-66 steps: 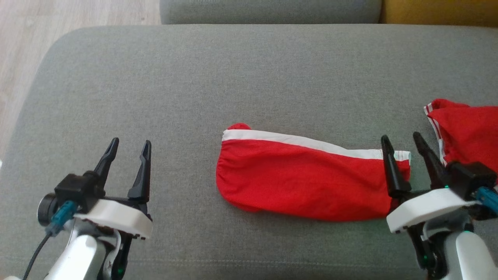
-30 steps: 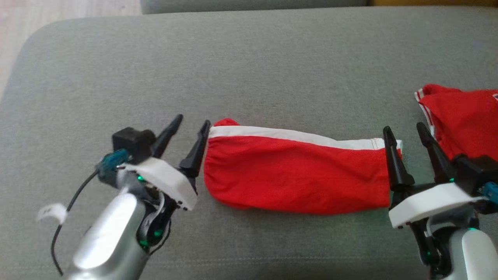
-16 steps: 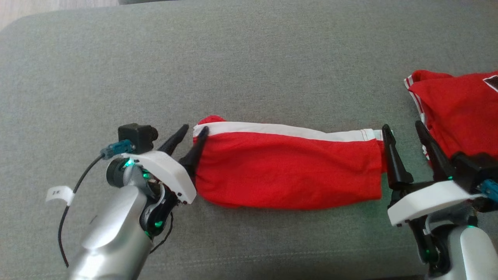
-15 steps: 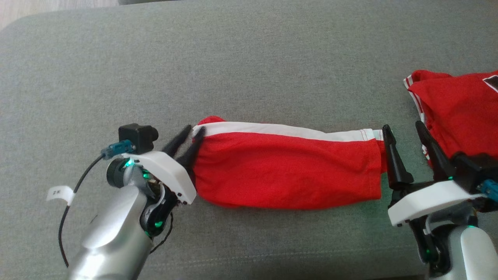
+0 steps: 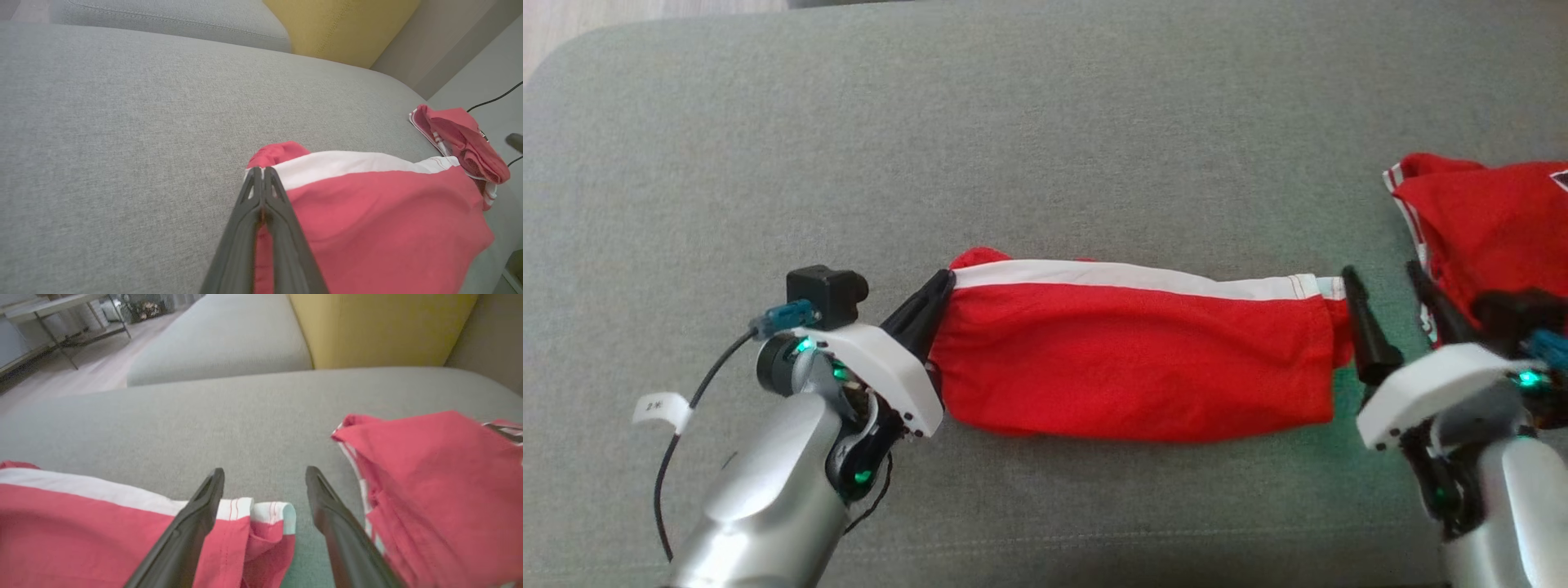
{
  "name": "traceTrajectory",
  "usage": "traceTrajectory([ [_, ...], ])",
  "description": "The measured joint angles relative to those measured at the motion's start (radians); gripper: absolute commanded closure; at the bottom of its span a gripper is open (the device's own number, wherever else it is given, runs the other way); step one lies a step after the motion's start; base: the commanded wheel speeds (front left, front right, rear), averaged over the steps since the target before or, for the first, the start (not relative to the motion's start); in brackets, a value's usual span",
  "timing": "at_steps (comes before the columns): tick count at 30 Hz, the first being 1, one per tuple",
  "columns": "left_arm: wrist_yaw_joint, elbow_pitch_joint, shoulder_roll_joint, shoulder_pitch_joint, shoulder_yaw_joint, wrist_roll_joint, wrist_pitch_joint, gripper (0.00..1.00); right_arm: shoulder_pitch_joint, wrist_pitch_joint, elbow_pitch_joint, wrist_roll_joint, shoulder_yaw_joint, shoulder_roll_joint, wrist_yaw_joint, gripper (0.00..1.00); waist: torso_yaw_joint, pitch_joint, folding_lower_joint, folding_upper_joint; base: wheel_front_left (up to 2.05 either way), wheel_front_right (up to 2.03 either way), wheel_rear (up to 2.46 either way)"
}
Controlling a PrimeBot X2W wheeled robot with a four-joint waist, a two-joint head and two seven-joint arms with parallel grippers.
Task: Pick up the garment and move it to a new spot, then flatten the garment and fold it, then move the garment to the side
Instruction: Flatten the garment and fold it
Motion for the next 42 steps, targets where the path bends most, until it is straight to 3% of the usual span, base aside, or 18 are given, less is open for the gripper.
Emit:
traceTrajectory([
  [6, -0.002, -0.001, 0.001, -0.020, -0.012, 0.000, -0.011, 1.00, -0.093, 0.053, 0.162, 0.083, 0.109, -0.048, 0.000, 0.00, 0.012, 0.016, 0.0000, 0.0000, 0.00, 0.00, 0.00],
  [16, -0.003, 0.000, 0.002, -0.025, -0.028, 0.000, -0.019, 1.00, -0.213, 0.124, 0.364, 0.145, 0.175, -0.075, 0.000, 0.02, 0.022, 0.032, 0.0000, 0.0000, 0.00, 0.00, 0.00],
  [17, -0.003, 0.000, 0.002, -0.027, -0.029, 0.000, -0.021, 1.00, -0.216, 0.127, 0.373, 0.152, 0.184, -0.078, 0.000, 0.56, 0.024, 0.033, 0.0000, 0.0000, 0.00, 0.00, 0.00],
  [18, -0.003, 0.000, 0.002, -0.030, -0.029, 0.000, -0.021, 1.00, -0.218, 0.125, 0.379, 0.161, 0.190, -0.080, 0.000, 0.98, 0.026, 0.034, 0.0000, 0.0000, 0.00, 0.00, 0.00],
  [25, 0.007, -0.025, 0.012, -0.034, -0.030, 0.005, -0.068, 1.00, -0.232, 0.037, 0.359, 0.175, 0.202, -0.095, 0.000, 1.00, 0.031, 0.025, 0.0000, 0.0000, 0.00, 0.00, 0.00],
  [33, 0.096, -0.255, 0.089, -0.033, -0.013, 0.066, -0.099, 1.00, -0.196, -0.092, 0.087, 0.148, 0.120, -0.100, 0.000, 1.00, 0.029, -0.023, 0.0000, 0.0000, 0.00, 0.00, 0.00],
  [42, 0.193, -0.596, 0.186, -0.037, 0.031, 0.126, -0.029, 1.00, -0.123, -0.076, -0.259, 0.085, 0.013, -0.063, 0.000, 1.00, 0.028, -0.112, 0.0000, 0.0000, 0.00, 0.00, 0.00],
])
